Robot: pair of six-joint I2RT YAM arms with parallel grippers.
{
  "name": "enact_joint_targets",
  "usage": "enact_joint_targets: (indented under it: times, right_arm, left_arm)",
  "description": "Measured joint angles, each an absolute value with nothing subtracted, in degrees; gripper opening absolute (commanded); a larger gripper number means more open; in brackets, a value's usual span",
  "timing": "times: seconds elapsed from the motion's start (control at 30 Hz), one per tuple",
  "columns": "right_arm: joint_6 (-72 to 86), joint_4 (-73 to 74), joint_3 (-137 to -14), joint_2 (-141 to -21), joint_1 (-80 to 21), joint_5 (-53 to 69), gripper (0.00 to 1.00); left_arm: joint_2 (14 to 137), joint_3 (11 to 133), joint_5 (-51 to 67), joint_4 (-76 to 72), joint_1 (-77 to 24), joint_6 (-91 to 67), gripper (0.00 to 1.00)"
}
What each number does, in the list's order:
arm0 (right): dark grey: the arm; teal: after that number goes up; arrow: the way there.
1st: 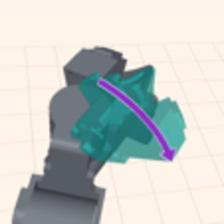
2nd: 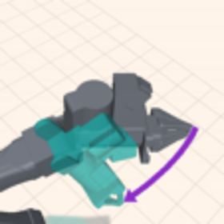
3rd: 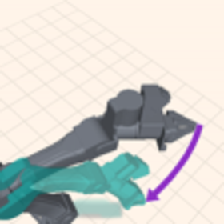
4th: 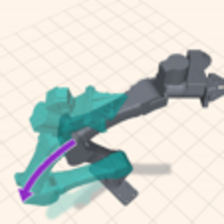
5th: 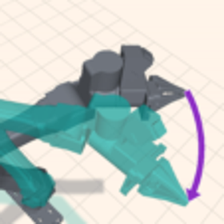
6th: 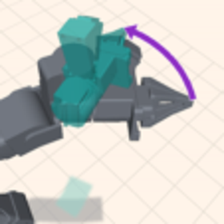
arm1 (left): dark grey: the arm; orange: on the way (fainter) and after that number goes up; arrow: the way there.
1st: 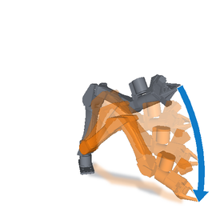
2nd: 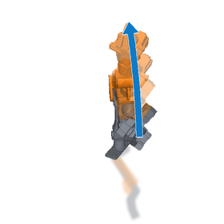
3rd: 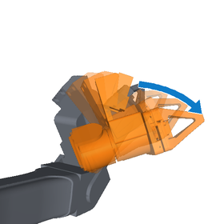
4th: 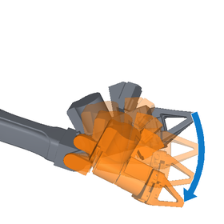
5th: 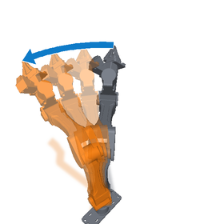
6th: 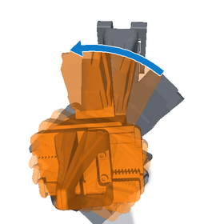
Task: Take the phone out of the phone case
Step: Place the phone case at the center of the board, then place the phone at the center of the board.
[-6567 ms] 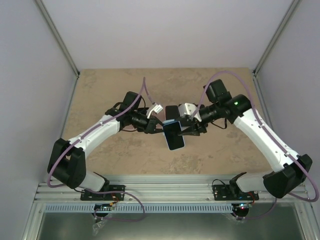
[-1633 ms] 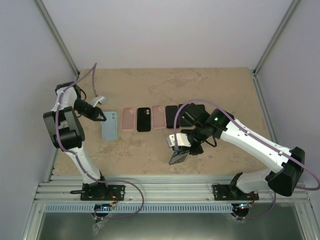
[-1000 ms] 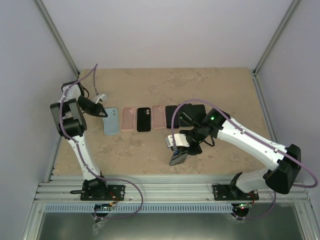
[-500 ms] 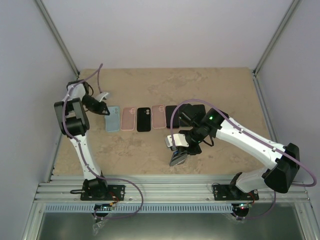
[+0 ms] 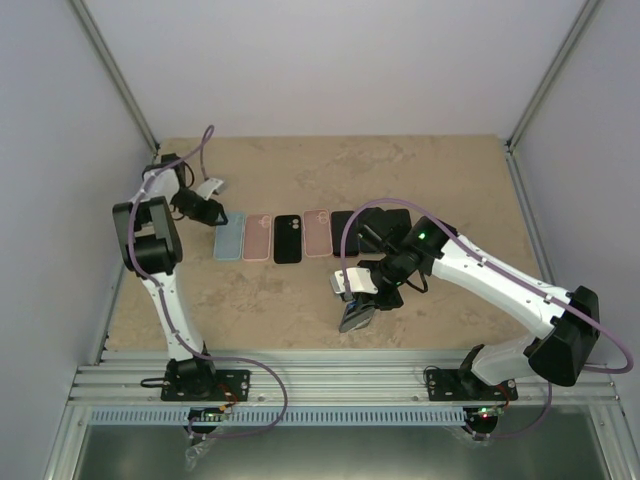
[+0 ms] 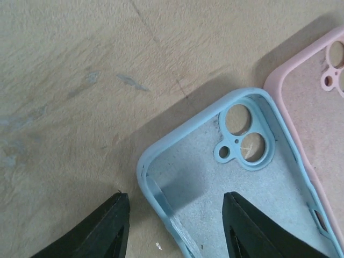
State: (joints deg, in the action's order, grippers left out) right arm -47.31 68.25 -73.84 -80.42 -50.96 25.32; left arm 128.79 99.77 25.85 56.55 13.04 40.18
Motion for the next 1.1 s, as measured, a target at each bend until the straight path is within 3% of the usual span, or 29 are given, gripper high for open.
enact_joint_targets:
  times: [0.13,0.33,0.87,1.1]
  right_arm:
    - [-47.31,68.25,-73.84,-80.42,-50.98,25.32,0.01]
    - [-47.27,68.4,-73.97,-80.42,-50.81,26.11,0.0]
    - [-46.26,69.12,-77.58,-78.46,-46.76,30.37,0.01]
    - [-46.09,69.25,-78.06,-78.15,-43.7,33.61,0.0]
  left_arm:
    - [127.55,98.28,23.81,54.06,12.45,39.13,0.6]
    - [124.44,97.06,21.5,51.27,12.71,36.49,0.98]
    - [98.67,96.27,25.54,47.53,11.16,26.17,0.99]
    - [86.94,92.51,36.38,46.63,9.98,22.55,0.99]
